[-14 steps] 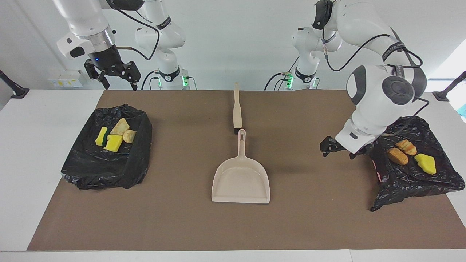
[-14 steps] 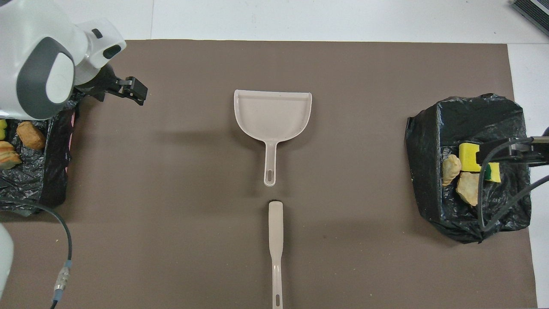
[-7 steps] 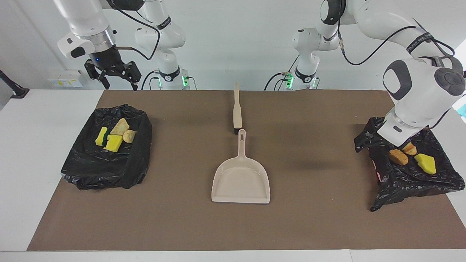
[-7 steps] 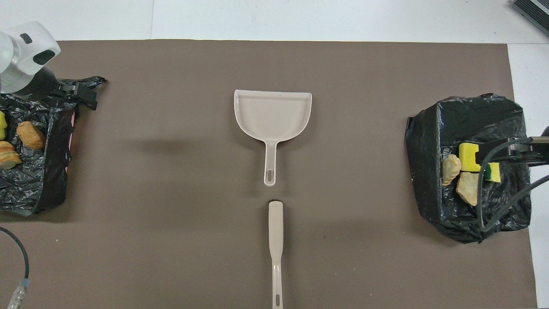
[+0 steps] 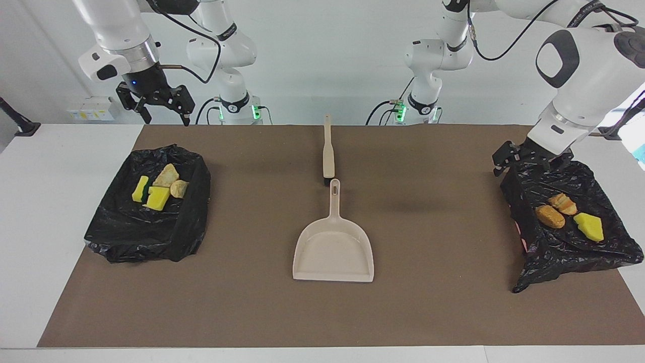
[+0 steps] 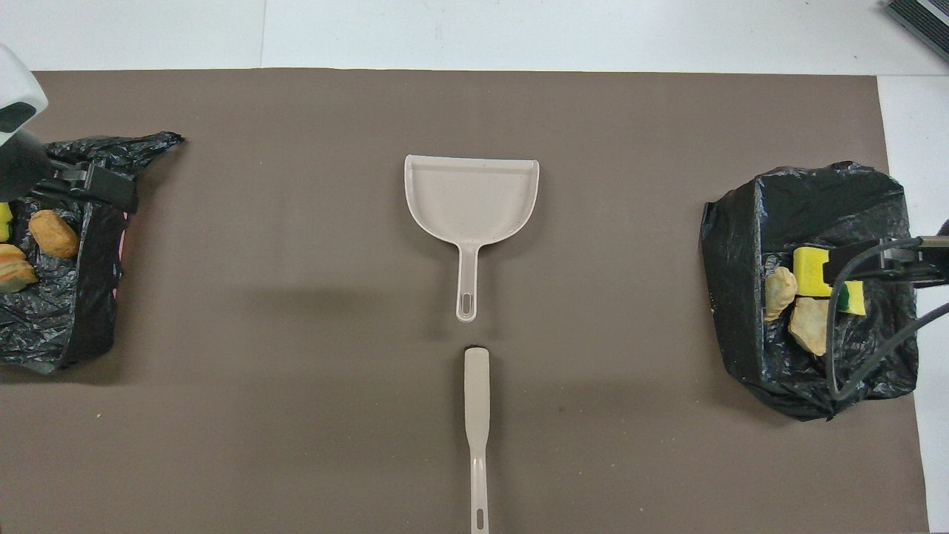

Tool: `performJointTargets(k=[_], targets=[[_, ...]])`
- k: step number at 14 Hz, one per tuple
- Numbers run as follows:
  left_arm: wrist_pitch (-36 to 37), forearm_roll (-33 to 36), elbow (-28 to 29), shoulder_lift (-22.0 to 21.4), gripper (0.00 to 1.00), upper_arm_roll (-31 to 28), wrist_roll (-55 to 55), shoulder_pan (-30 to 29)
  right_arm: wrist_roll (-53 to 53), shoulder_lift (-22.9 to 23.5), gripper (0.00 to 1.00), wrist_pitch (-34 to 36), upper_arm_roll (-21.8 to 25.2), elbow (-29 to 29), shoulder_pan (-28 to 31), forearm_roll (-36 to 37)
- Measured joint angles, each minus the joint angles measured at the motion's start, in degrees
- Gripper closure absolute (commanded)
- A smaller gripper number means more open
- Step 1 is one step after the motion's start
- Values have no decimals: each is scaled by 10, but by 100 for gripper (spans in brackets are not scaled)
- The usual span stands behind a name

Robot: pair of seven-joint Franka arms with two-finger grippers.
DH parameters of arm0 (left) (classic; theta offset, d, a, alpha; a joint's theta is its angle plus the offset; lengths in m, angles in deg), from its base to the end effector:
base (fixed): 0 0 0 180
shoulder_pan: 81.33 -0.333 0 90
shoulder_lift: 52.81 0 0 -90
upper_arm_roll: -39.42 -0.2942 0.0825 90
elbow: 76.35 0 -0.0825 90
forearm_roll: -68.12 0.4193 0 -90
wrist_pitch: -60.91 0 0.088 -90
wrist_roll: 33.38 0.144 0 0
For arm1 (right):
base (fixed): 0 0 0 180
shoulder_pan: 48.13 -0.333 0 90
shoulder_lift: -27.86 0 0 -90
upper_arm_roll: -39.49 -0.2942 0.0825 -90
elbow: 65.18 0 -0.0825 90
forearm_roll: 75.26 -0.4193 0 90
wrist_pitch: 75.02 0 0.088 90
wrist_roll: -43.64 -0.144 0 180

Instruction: Sweep and dump trash in bin

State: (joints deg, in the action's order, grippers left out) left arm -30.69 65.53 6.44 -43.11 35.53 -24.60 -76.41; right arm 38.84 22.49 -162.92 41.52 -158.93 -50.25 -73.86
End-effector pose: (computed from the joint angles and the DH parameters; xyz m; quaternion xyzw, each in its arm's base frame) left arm 0.6388 -0.0207 0.5283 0.9962 -0.0851 -0.0064 0.0173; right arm 0.5582 -0.0035 0.5832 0.9991 -0.0414 -0.0038 0.0107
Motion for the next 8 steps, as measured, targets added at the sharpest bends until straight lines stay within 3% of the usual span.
performJointTargets(k=[8], targets=[[33, 15, 45, -58, 0, -1, 2, -1, 0, 0, 0, 0, 0, 0, 0, 0]])
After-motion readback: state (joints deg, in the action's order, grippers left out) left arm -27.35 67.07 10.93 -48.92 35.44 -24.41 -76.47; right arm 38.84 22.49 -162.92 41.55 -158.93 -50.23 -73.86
